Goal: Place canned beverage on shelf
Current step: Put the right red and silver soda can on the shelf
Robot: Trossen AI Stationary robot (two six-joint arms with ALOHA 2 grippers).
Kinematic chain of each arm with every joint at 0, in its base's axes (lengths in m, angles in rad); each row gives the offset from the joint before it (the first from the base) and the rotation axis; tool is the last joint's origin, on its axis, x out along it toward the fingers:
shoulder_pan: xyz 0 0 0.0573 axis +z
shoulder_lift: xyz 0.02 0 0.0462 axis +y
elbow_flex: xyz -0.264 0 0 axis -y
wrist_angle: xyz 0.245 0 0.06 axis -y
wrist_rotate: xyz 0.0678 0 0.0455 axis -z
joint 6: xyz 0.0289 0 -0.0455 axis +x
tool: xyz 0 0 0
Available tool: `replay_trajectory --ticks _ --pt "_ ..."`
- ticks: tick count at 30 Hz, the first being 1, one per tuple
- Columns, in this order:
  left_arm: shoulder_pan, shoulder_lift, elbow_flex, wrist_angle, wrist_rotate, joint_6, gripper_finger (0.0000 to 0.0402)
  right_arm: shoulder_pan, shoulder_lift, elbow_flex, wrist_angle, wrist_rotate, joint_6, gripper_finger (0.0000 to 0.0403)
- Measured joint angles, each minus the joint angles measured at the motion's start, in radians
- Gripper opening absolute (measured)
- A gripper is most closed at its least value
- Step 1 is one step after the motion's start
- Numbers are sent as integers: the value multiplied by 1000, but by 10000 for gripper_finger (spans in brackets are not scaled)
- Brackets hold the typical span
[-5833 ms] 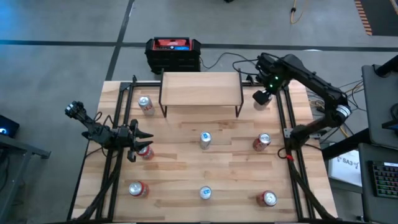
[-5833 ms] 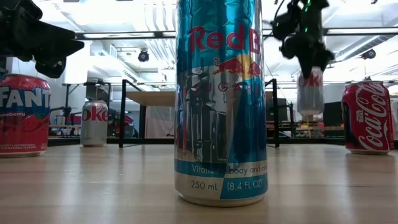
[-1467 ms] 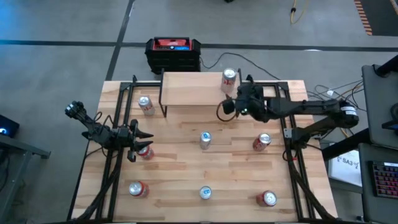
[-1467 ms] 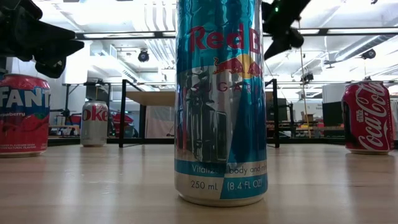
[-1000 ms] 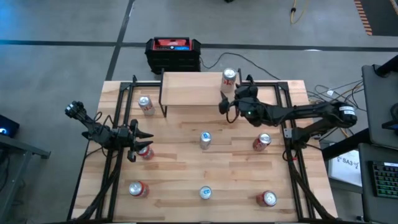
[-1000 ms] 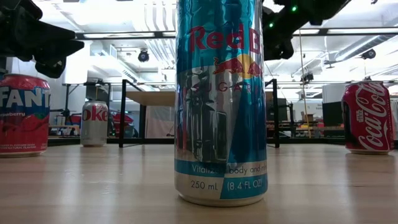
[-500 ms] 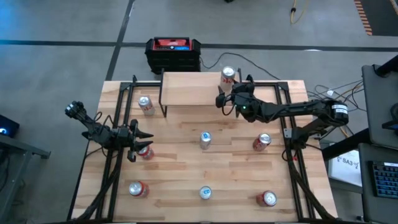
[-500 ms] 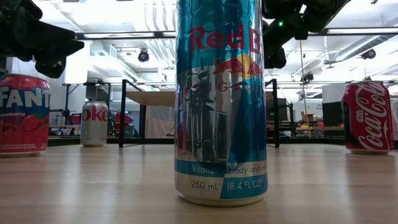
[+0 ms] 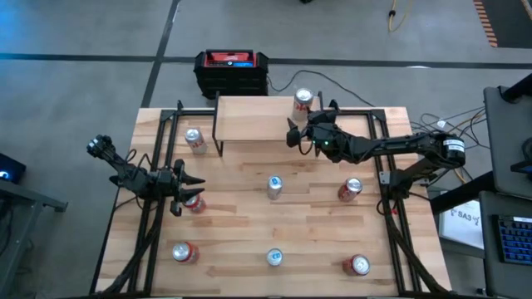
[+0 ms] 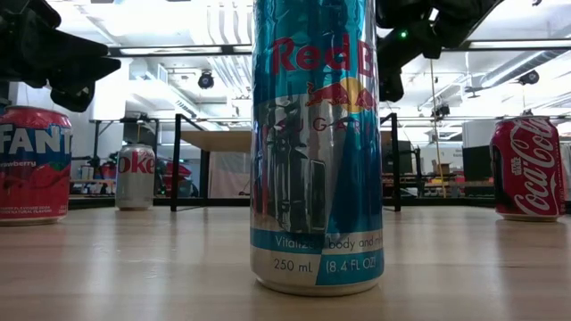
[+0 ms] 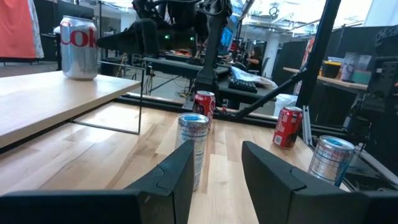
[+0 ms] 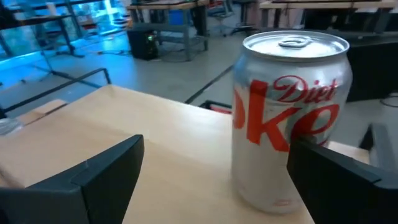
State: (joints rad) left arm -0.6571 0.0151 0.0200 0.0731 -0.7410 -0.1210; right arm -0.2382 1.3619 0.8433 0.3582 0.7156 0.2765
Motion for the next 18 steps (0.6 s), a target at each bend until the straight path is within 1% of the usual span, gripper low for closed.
replay_trajectory --ticks 6,10,14,18 --pt "0 0 0 0 0 0 118 0 -12 0 15 -13 -70 368" --pt "0 0 0 0 0 0 118 11 -15 0 14 -9 -27 368" --pt "0 0 0 0 0 0 118 11 -15 0 11 19 10 368" --pt "0 0 0 0 0 0 118 12 -15 0 10 62 -11 368"
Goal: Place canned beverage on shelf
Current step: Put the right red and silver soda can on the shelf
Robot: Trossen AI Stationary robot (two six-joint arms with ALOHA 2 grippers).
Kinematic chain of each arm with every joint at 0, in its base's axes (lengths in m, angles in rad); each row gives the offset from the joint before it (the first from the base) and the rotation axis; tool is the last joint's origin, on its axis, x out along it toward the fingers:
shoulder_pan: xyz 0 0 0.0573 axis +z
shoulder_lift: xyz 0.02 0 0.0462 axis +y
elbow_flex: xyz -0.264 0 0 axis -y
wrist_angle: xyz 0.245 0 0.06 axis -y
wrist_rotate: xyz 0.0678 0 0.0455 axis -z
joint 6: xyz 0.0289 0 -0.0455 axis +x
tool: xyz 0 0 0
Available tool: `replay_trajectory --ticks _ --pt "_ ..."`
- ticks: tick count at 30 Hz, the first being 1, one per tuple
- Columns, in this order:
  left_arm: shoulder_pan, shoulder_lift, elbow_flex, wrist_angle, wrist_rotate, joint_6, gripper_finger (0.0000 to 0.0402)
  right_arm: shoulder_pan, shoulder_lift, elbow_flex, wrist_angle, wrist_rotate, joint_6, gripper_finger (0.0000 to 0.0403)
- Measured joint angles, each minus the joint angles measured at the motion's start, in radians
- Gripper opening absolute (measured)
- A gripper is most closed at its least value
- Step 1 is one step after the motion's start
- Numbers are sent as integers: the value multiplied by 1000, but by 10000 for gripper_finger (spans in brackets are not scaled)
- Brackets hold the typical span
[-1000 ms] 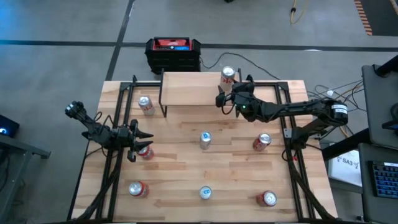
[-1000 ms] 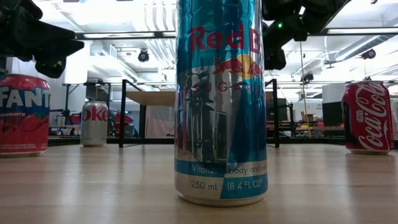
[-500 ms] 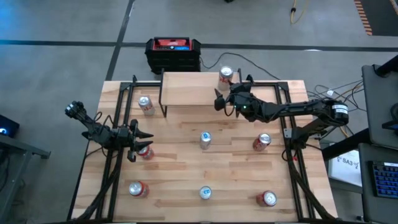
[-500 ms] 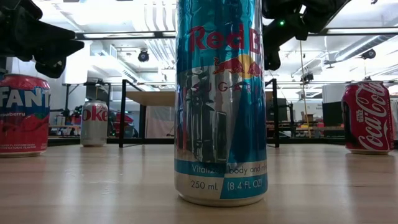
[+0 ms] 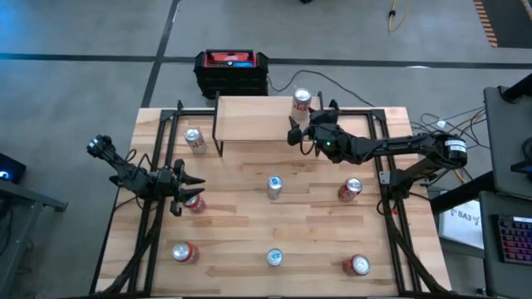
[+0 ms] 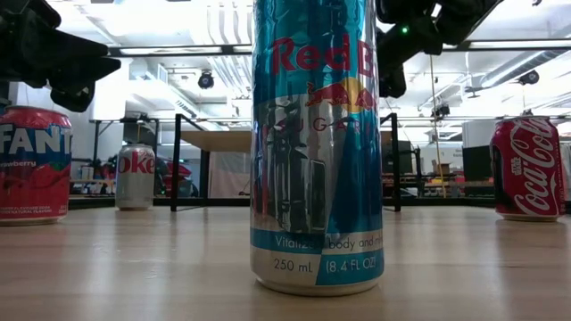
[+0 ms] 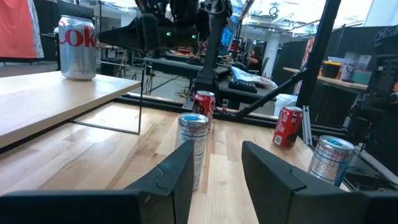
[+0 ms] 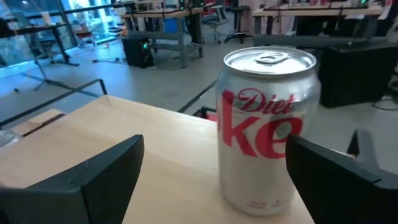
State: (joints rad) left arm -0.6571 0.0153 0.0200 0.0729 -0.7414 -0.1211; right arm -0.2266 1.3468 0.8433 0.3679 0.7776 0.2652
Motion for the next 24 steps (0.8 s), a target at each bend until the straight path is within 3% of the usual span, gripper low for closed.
replay_trajectory --ticks 7,12,24 --pt "0 0 0 0 0 0 118 0 0 0 -3 28 -15 372" --pt "0 0 0 0 0 0 118 0 0 0 -23 40 -11 397" --pt "0 0 0 0 0 0 118 -13 0 0 11 47 18 400"
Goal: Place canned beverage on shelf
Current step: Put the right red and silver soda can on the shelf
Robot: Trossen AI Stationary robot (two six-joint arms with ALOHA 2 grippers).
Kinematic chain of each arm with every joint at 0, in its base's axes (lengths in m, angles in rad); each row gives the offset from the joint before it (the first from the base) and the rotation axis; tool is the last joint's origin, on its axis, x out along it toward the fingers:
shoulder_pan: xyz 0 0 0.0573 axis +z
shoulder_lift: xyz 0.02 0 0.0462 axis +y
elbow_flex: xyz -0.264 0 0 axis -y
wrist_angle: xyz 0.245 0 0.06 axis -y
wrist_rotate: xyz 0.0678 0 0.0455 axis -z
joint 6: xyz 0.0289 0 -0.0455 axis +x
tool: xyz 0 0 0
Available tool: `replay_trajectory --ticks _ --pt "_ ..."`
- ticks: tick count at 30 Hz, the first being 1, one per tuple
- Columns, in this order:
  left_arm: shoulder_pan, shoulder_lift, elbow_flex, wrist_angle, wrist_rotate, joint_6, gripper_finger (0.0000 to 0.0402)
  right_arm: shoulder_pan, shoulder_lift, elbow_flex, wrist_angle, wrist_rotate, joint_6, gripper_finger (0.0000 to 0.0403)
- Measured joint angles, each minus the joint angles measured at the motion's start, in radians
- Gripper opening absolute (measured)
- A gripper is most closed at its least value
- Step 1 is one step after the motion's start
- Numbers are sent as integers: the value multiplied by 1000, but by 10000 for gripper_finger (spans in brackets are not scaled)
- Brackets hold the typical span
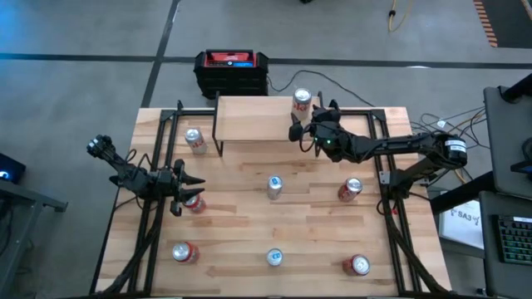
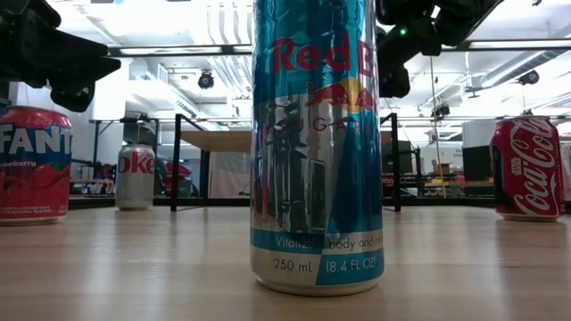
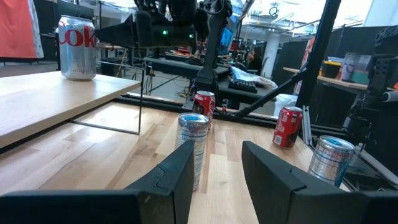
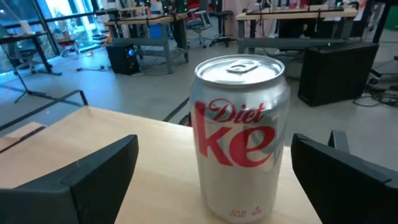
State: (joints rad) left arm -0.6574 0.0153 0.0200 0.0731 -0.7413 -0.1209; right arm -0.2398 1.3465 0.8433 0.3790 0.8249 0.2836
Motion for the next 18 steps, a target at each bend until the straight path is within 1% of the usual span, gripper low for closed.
replay_trajectory --ticks 5,10,15,18 --pt "0 0 0 0 0 0 118 -17 0 0 1 17 -7 400" --pt "0 0 0 0 0 0 118 -51 0 0 14 -39 -6 400" --pt "0 0 0 0 0 0 118 -84 59 1 123 -111 -20 400" --pt "0 0 0 0 0 0 118 -95 116 1 214 -122 -70 400"
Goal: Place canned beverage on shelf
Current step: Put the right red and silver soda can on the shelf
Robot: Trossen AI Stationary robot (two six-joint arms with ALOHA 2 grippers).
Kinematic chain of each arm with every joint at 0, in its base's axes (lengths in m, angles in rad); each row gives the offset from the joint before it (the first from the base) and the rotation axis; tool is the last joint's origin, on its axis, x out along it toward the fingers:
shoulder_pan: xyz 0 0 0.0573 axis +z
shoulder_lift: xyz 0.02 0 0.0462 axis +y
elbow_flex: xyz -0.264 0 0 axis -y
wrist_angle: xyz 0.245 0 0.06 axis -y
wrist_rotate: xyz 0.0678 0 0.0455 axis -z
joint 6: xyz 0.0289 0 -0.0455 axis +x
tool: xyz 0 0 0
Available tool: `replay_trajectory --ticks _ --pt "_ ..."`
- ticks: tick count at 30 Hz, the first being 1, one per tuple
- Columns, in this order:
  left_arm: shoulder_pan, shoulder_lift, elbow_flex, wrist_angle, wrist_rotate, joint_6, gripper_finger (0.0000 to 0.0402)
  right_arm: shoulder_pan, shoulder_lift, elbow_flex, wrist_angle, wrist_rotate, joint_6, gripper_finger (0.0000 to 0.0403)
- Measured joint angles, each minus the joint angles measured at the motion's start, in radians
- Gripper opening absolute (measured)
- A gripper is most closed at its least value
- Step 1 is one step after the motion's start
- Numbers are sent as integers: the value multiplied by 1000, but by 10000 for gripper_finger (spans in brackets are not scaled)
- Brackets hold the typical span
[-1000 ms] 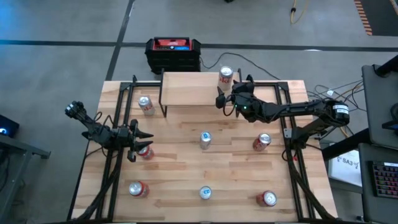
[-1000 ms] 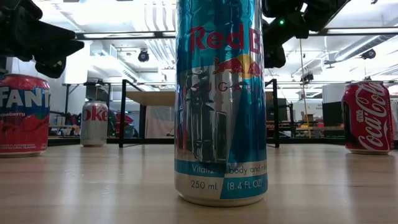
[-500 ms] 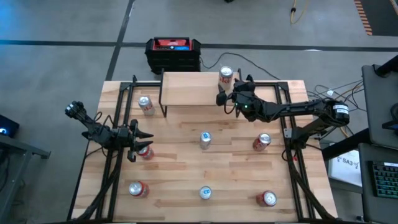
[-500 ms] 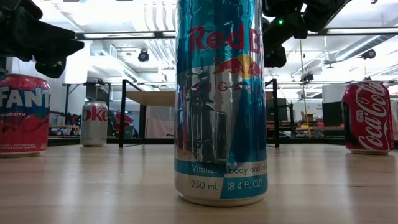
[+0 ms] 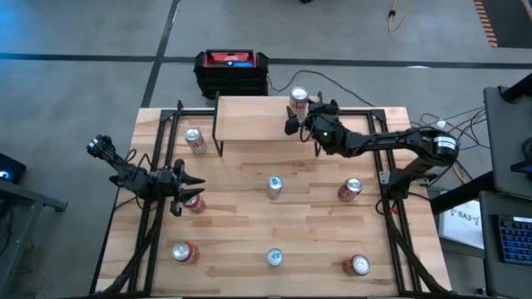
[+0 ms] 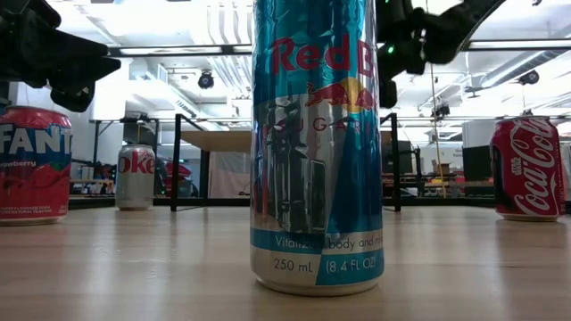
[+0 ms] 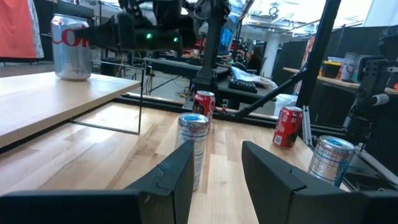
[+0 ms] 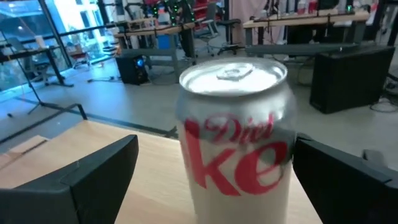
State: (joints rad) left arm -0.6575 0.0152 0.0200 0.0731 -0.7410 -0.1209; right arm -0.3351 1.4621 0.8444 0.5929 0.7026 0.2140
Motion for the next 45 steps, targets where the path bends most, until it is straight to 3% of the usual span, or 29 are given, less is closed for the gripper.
replay_trajectory --ticks 6,17,21,29,33,38,45 --pt "0 0 0 0 0 0 118 1 77 0 128 3 -38 400" --pt "0 0 0 -1 0 0 118 1 59 0 123 2 -36 391" --pt "0 1 0 0 0 0 118 1 58 0 122 -24 -40 352" --pt "0 1 0 0 0 0 118 2 59 0 120 -68 -32 232" --pt "0 1 0 0 0 0 118 3 59 0 120 -75 -6 199" --pt "0 1 0 0 0 0 118 11 58 0 124 -182 -50 208" --pt "0 1 0 0 0 0 118 29 51 -1 138 -206 -53 292"
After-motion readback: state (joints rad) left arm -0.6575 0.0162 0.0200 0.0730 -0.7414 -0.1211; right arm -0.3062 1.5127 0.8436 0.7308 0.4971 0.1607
